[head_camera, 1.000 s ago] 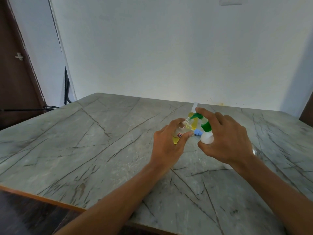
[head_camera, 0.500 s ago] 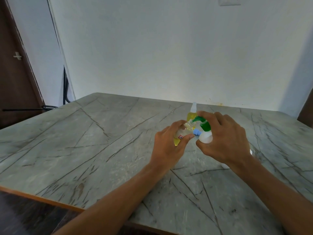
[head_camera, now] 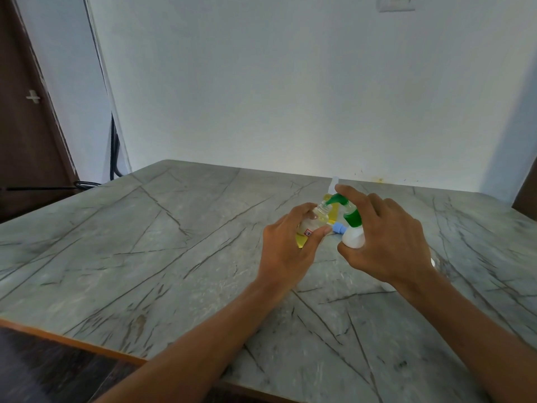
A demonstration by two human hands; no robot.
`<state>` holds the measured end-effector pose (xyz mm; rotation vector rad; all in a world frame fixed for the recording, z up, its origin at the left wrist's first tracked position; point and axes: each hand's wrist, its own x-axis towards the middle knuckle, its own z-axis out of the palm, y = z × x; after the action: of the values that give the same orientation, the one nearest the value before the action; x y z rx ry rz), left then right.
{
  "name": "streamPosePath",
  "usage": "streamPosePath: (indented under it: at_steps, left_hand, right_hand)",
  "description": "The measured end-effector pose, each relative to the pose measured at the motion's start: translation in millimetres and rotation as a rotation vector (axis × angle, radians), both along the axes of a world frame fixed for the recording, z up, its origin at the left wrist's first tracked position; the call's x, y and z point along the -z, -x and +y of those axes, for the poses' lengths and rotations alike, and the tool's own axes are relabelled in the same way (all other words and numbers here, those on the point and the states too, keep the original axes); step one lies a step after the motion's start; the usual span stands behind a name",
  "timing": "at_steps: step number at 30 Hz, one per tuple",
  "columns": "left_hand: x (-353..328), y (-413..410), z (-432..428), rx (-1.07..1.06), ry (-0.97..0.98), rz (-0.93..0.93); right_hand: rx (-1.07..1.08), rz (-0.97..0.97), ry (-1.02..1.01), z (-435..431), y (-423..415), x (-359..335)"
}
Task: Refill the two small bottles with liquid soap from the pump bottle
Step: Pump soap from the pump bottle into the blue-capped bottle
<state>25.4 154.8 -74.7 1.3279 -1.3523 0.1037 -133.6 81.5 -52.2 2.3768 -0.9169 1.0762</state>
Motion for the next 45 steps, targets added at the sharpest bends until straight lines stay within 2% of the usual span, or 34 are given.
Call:
streamPosePath:
  at_steps: [21,45]
  left_hand:
    - [3.9,3.4,1.5,0.036,0.013,-0.083]
    - [-0.9,1.1,-0.1,0.009,0.023,-0.004]
  right_hand:
    - [-0.03,-0.052,0.009,-0.4,-1.6,1.8]
    - [-0.018,-0.029,0.025,-1.0,-2.5,0.6]
